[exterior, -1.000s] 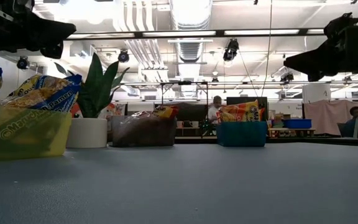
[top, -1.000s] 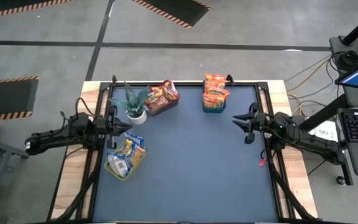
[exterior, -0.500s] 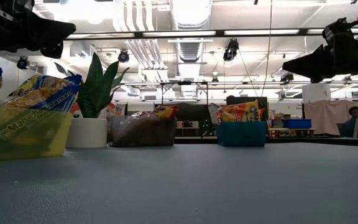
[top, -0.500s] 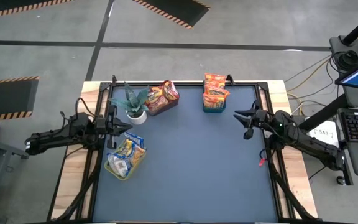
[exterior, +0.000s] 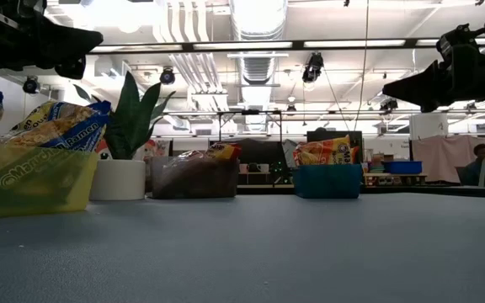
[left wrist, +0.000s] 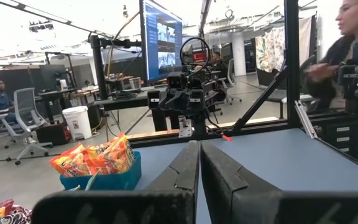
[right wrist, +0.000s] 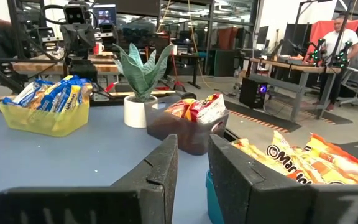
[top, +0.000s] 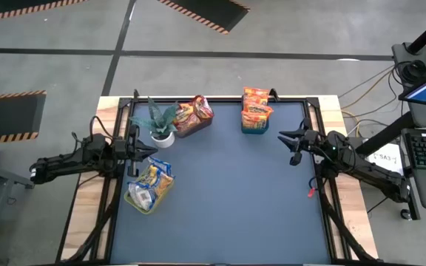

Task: Sort Maruchan noodles
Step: Return to Home Position

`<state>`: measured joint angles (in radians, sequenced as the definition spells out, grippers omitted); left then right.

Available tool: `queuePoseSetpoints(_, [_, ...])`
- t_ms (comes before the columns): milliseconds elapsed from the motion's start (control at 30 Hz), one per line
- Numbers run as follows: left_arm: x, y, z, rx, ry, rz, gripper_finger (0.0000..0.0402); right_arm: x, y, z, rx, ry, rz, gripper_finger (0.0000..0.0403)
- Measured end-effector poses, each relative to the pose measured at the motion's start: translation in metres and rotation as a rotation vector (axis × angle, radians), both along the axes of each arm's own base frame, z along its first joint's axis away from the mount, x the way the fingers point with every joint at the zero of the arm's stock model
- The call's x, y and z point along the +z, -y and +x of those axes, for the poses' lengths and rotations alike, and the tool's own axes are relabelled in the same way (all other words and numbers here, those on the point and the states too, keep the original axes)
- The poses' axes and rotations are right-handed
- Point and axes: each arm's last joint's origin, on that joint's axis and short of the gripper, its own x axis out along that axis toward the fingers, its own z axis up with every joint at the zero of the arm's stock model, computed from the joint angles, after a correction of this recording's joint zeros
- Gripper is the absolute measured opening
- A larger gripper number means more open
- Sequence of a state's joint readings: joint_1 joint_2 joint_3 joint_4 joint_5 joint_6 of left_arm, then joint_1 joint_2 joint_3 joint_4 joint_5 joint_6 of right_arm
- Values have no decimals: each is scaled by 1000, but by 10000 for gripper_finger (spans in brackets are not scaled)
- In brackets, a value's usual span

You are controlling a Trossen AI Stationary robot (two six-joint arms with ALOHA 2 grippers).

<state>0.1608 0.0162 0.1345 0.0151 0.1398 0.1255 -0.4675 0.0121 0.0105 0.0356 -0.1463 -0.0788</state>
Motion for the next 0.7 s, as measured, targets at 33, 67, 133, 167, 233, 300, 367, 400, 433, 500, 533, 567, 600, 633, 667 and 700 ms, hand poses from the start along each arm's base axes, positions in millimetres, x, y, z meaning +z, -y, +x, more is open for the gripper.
queuePoseSetpoints(33, [0,0,0,0,0,0,0,0,0,0,0,-3,1,78])
queuePoseSetpoints(67, [0,0,0,0,0,0,0,-1,0,0,0,-7,3,77])
queuePoseSetpoints(133, [0,0,0,0,0,0,0,-1,0,1,0,-13,6,75])
queuePoseSetpoints(167, [0,0,0,0,0,0,0,-1,0,1,0,-15,8,74])
queuePoseSetpoints(233, [0,0,0,0,0,0,0,-1,1,1,0,-17,8,73])
queuePoseSetpoints(300, [0,0,0,0,0,0,0,-2,1,1,0,-20,9,73])
queuePoseSetpoints(367, [0,0,0,0,-1,0,0,-2,1,1,0,-21,10,75])
queuePoseSetpoints(400, [0,0,0,0,-1,0,0,-2,1,1,0,-21,10,77])
queuePoseSetpoints(433, [0,0,0,0,-1,0,0,-2,1,1,0,-21,10,78])
queuePoseSetpoints(500, [0,0,0,0,-1,0,0,-2,1,1,0,-21,10,80])
queuePoseSetpoints(533, [0,0,0,0,-1,0,0,-2,1,1,0,-21,10,82])
queuePoseSetpoints(567, [0,0,0,0,-1,0,0,-2,1,1,1,-21,10,83])
queuePoseSetpoints(600, [0,0,0,0,-1,0,0,-2,1,1,1,-21,10,84])
queuePoseSetpoints(633, [0,0,0,0,-1,0,0,-2,1,1,0,-21,10,84])
queuePoseSetpoints(667, [0,0,0,0,-1,0,0,-2,1,1,0,-21,10,85])
queuePoseSetpoints(700, [0,0,0,0,-1,0,0,-2,1,1,1,-21,10,86])
